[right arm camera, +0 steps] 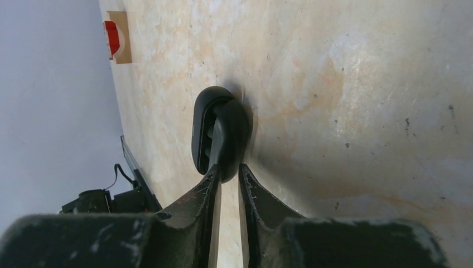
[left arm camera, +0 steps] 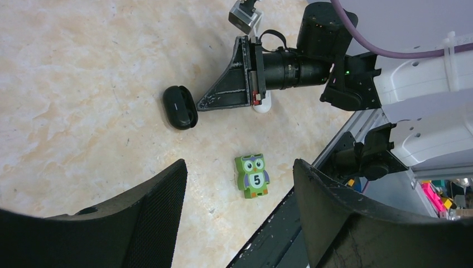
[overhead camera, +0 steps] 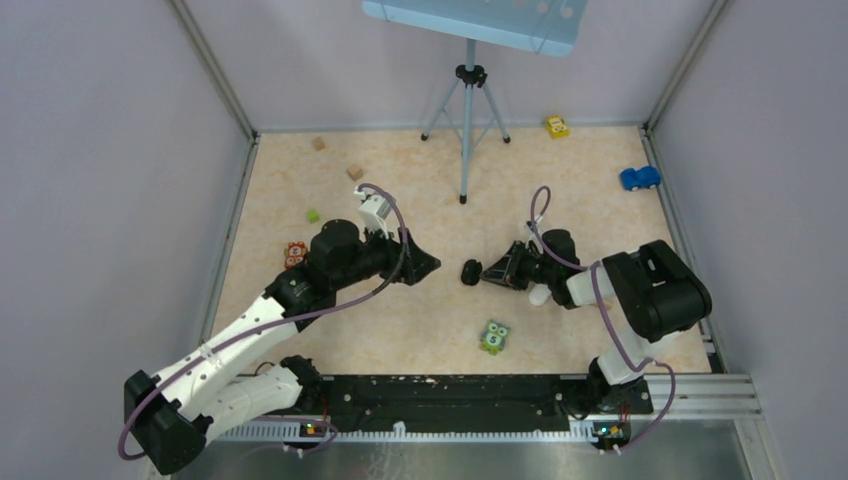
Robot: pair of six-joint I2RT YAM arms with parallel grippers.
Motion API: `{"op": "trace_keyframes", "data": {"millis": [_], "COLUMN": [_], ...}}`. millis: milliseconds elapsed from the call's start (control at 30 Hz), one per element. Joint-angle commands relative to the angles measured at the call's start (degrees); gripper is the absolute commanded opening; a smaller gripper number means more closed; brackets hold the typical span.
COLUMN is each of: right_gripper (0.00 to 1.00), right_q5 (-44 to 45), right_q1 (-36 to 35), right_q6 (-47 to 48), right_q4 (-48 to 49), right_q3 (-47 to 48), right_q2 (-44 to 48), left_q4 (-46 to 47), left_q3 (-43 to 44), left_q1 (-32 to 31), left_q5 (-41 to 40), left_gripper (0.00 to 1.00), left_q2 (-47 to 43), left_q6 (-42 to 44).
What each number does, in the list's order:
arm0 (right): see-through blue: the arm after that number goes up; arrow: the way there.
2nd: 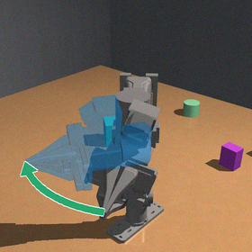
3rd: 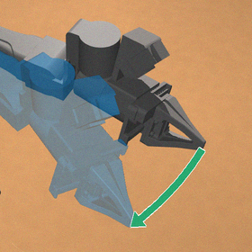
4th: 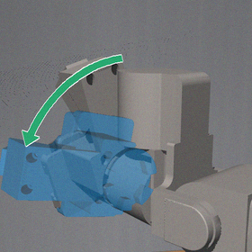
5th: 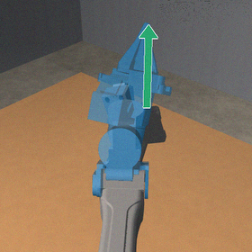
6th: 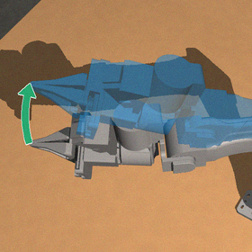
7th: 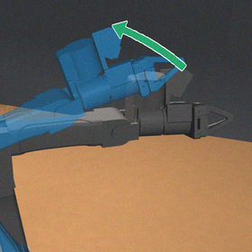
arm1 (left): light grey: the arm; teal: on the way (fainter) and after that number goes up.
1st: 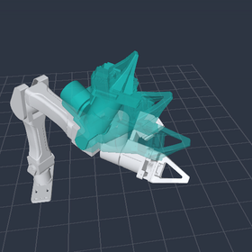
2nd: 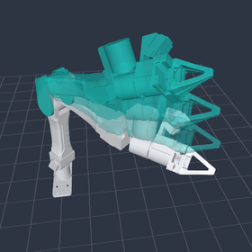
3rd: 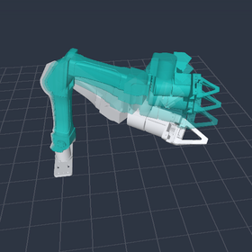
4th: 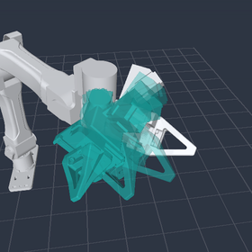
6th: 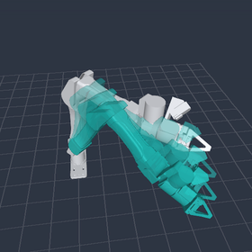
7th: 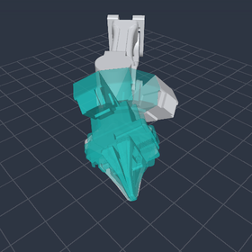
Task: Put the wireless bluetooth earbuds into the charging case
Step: Pick up the charging case with earbuds from the center of the board.
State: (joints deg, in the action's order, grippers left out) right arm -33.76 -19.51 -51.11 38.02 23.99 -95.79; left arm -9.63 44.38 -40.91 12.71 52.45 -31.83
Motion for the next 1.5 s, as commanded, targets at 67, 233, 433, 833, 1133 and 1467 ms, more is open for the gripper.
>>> {"op": "trace_keyframes", "data": {"millis": [67,233,433,833,1133,1467], "right_gripper": [0.43,0.5,0.39,0.29,0.24,0.19], "right_q5": [-0.34,-0.05,-0.03,1.64,-0.61,-1.74], "right_q1": [-0.72,-1.0,-1.93,-2.03,-2.06,-2.03], "right_q6": [-0.61,-1.65,-3.46,-2.96,-4.21,-3.86], "right_q4": [5.06,6.39,10.05,11.49,14.17,16.95], "right_q3": [-1.77,-1.09,-0.31,0.21,0.46,-2.92], "right_q2": [3.5,2.5,-2.64,-7.34,-7.83,-5.82], "left_q4": [3.39,3.63,3.81,4.14,4.62,11.69], "left_q3": [-0.63,-0.86,-0.91,-2.13,-2.53,-6.45], "left_q1": [0.3,0.3,0.3,0.28,0.29,0.28], "left_q5": [1.1,1.09,1.18,1.69,2.48,6.11], "left_gripper": [0.74,0.74,0.74,0.74,0.74,0.74], "left_q2": [0.14,0.24,0.16,-0.2,1.07,10.36], "left_q6": [-0.68,-0.77,-0.95,-1.54,-1.52,-3.43]}}
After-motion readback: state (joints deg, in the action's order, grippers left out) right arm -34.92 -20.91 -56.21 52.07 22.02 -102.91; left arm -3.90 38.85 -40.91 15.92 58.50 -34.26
